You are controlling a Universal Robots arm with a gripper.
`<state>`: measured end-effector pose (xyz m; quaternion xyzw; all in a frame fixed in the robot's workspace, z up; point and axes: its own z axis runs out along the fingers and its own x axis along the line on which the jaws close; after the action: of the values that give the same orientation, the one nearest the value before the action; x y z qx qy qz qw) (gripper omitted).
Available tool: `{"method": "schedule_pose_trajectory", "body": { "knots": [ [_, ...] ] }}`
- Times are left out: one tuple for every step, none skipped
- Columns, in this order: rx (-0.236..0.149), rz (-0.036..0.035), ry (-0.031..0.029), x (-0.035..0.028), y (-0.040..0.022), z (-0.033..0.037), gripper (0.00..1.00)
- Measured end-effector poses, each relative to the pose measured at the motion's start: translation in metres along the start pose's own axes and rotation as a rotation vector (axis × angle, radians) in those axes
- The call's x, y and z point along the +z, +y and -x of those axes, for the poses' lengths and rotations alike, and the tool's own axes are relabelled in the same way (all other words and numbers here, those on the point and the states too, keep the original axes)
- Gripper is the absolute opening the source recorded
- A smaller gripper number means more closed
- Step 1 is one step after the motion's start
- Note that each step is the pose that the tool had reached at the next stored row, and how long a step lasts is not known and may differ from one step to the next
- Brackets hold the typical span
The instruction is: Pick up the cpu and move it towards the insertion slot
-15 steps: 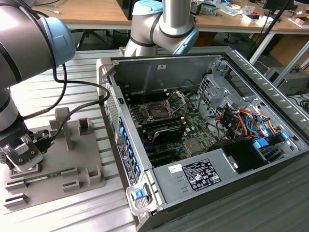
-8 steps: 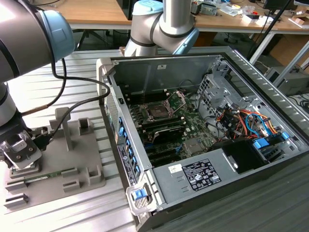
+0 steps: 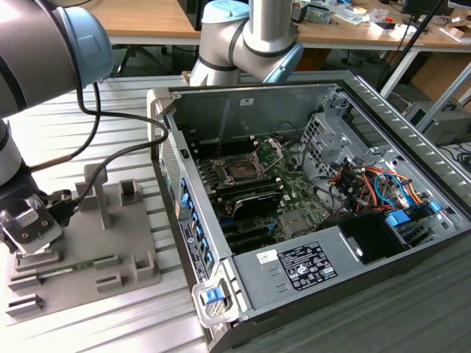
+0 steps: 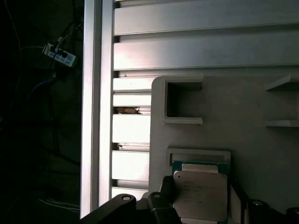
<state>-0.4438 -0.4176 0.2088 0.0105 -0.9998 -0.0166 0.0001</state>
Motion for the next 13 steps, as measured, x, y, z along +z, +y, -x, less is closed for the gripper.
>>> {"method": "schedule_pose_trajectory", "body": {
  "knots": [
    [0.000, 0.0000, -0.0001, -0.0009, 0.0000, 0.0000, 0.55],
    [0.000, 0.0000, 0.0000, -0.0019, 0.0001, 0.0000, 0.55],
    [0.000, 0.0000, 0.0000, -0.0031, 0.0001, 0.0000, 0.55],
    [0.000, 0.0000, 0.0000, -0.0052, 0.0002, 0.0000, 0.55],
    [0.000, 0.0000, 0.0000, -0.0077, 0.0003, 0.0000, 0.55],
    [0.000, 0.0000, -0.0001, -0.0089, 0.0003, 0.0000, 0.55],
    [0.000, 0.0000, -0.0001, -0.0100, 0.0003, 0.0000, 0.55],
    [0.000, 0.0000, -0.0001, -0.0119, 0.0004, 0.0000, 0.55],
    [0.000, 0.0000, 0.0000, -0.0133, 0.0004, 0.0000, 0.55],
    [0.000, 0.0000, 0.0000, -0.0164, 0.0005, 0.0000, 0.55],
    [0.000, 0.0000, 0.0000, -0.0178, 0.0006, 0.0000, 0.55],
    [0.000, 0.0000, 0.0000, -0.0191, 0.0006, 0.0000, 0.55],
    [0.000, 0.0000, -0.0001, -0.0205, 0.0007, 0.0000, 0.55]
  ]
}}
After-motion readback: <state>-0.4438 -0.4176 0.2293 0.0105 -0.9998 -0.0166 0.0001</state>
